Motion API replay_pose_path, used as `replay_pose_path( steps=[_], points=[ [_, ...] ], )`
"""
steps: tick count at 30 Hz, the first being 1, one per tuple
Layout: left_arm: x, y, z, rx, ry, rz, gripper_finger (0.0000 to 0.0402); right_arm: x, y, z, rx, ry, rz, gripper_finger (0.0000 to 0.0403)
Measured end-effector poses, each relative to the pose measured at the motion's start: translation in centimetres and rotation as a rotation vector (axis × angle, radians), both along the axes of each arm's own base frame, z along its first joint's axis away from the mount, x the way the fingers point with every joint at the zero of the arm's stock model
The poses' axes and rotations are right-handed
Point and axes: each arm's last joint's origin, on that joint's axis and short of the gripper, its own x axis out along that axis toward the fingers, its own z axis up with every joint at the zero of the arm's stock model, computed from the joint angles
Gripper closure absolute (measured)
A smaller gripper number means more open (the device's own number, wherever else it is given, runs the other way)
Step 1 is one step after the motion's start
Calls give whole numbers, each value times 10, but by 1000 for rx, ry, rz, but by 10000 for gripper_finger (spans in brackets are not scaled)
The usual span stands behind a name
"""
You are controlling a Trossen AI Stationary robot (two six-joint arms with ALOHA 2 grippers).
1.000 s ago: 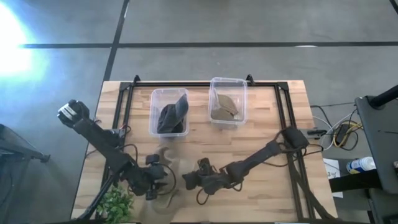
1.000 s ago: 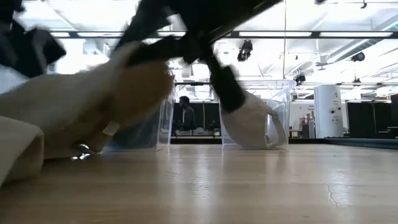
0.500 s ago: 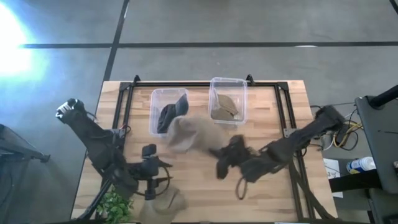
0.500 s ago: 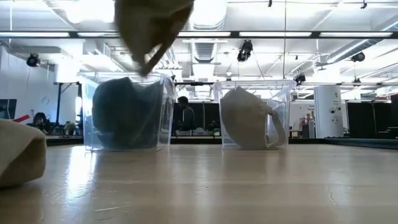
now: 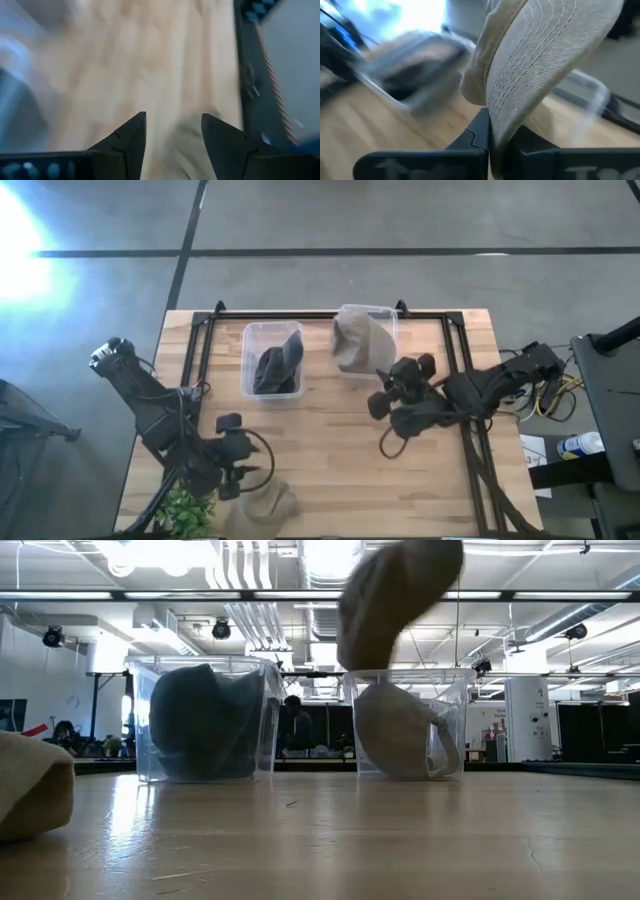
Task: Pick & Place hat
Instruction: Put the top brown cap into the right transparent bin
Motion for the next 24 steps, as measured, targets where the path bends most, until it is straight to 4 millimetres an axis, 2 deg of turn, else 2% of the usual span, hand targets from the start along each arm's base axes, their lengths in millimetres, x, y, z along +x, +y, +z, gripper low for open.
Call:
replay_pose_path(
  steps=[3,7,13,18,21,24],
  points=[
    [-4,-5,-10,-99,106,-43,218,-2,-14,-10,69,144,-56,390],
    [-11,-10,-26,-158,192,-35,218,-4,-21,-25,127,323,-115,390],
    [-14,-16,-51,-269,295,-22,218,6,-25,-35,161,399,-112,390],
    [-10,-23,-71,-373,291,-36,218,10,-21,-22,37,328,-104,390],
    [-8,-25,-75,-414,266,-35,218,10,-21,-8,-32,295,-97,390],
    [-8,-26,-77,-419,256,-34,218,5,-27,0,-45,333,-111,390]
  ],
)
